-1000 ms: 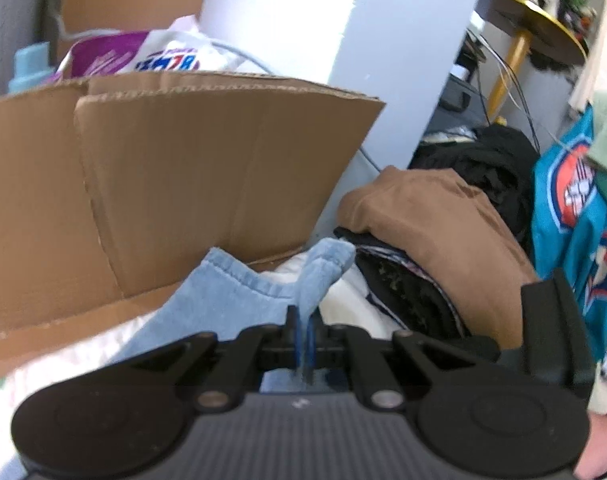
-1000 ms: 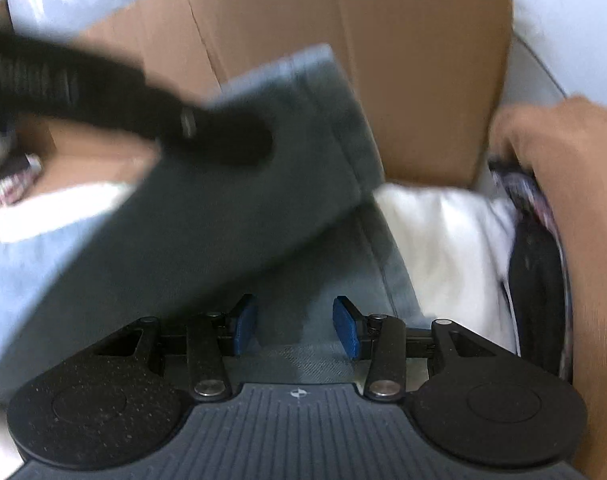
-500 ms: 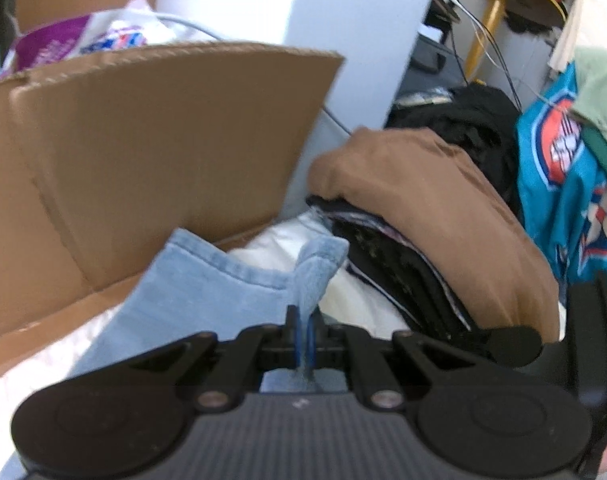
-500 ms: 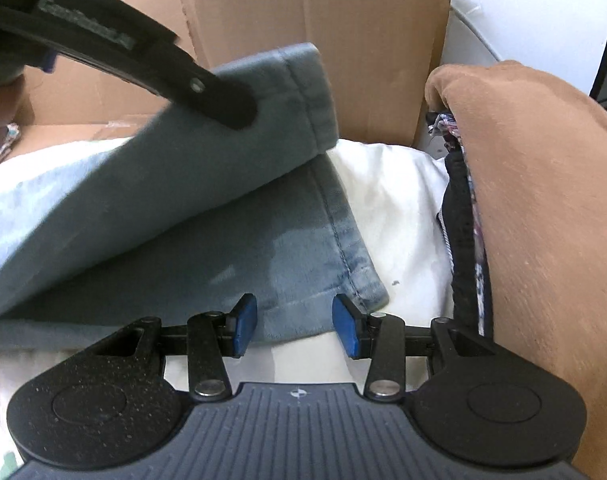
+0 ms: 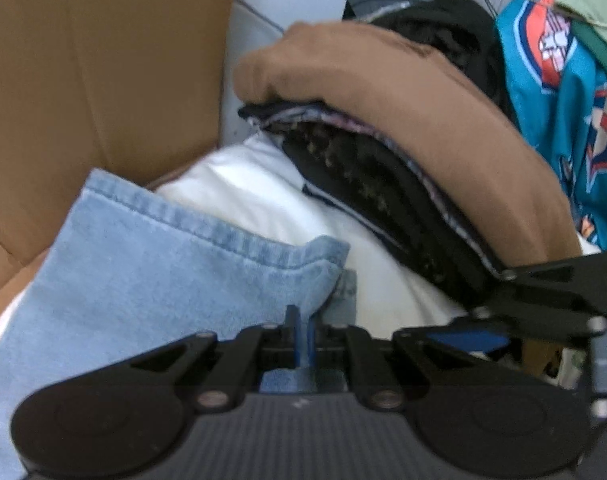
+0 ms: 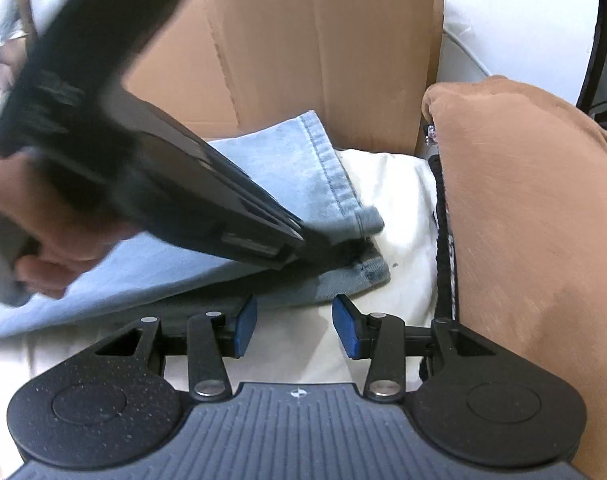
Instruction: Fold clothes
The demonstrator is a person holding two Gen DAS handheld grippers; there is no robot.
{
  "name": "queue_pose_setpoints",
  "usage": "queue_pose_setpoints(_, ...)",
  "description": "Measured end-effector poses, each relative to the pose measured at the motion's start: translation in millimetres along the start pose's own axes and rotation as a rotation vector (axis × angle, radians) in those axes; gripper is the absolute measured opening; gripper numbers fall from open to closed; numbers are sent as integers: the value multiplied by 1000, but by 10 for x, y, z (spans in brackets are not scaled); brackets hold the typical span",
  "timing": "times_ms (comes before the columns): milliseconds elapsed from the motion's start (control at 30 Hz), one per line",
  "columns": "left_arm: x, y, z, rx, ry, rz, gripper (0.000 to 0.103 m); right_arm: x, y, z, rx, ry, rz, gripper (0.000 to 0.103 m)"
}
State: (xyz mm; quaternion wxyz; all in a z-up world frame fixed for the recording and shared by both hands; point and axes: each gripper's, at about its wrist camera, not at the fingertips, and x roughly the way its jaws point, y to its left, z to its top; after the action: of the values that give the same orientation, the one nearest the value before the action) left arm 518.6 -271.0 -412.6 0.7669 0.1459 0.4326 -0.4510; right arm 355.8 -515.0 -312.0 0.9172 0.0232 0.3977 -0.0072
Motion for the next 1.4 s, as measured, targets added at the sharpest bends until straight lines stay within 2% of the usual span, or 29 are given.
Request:
queue_pose_setpoints(133, 35, -9, -2, -13, 23, 0, 11, -127, 15, 11, 10, -13, 16, 49)
queue_pose_setpoints(200, 22, -6, 5, -25, 35, -2, 17, -159, 24, 4, 27, -14, 16, 49)
queue_pose_setpoints(267, -92, 11, 12, -40, 37, 1, 28, -13, 44, 112, 44, -8, 17, 49)
queue_pose_setpoints(367, -401, 59, -24, -37, 10, 1, 39, -7, 71, 145, 57, 6, 39, 49)
queue_pose_setpoints(467, -784, 117, -109, -3, -20, 22, 45, -46, 115, 128, 48, 17, 63, 49)
queue_pose_setpoints(633, -1323, 264, -348, -4, -15, 64, 49, -104, 177, 121, 51, 30, 87, 49)
queue_pose_setpoints(800, -1640, 316, -696, -19, -21, 106, 54, -145, 290, 123, 45, 50, 93, 49)
queue_pose_setpoints(833, -1683, 314, -761, -23, -23, 114, 58, -150, 312, 129, 41, 54, 95, 49)
queue_pose_setpoints(867, -1718, 308, -821, -28, -26, 122, 63, -153, 331, 135, 38, 57, 96, 49)
queue_pose_setpoints(1000, -1856, 282, -1061, -47, -37, 153, 65, -203, 422, 140, 40, 71, 105, 49)
queue_pose_setpoints(1067, -1926, 269, -1181, -57, -42, 169, 70, -209, 465, 126, 53, 78, 119, 50)
queue_pose_setpoints(1233, -1789, 160, -1490, -83, -22, 133, 81, -184, 590, 71, 65, 104, 148, 50)
queue_pose_setpoints(1400, -1575, 126, -1753, -96, 17, 225, 84, -101, 746, 12, 44, 137, 172, 50)
